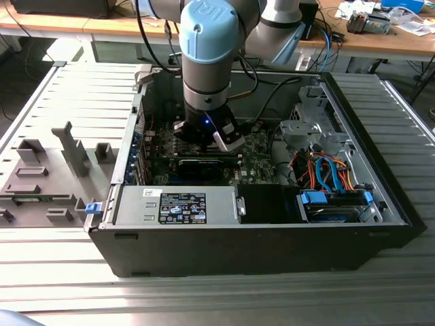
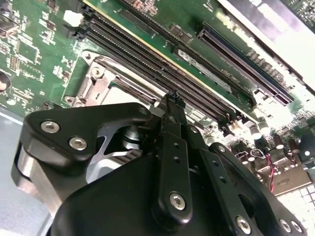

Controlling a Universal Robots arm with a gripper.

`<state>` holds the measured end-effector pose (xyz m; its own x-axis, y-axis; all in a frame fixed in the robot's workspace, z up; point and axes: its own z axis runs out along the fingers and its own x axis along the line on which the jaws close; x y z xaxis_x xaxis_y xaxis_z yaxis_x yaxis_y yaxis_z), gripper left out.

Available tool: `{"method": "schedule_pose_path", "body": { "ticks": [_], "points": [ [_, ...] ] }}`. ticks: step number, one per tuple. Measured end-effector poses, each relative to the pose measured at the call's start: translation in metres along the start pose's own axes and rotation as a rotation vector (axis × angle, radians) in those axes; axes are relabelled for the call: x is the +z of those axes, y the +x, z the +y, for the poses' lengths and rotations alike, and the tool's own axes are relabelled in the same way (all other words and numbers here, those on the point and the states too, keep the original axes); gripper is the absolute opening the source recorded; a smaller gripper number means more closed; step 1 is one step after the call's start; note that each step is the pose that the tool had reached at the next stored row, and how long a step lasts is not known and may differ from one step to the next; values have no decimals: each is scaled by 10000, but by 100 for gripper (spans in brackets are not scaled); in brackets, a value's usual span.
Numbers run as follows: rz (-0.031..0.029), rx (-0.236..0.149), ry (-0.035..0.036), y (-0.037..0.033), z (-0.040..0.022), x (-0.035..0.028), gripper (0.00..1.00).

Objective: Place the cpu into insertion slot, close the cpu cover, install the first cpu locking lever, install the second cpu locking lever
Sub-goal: 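Install the second cpu locking lever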

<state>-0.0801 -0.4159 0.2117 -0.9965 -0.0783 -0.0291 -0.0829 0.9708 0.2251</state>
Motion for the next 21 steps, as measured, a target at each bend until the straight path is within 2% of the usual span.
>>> {"method": "schedule_pose_path", "body": {
  "ticks": [10,21],
  "points": [
    [0,0,1,125,5,41,11],
    [-1,0,0,200,48,79,11]
  ]
}}
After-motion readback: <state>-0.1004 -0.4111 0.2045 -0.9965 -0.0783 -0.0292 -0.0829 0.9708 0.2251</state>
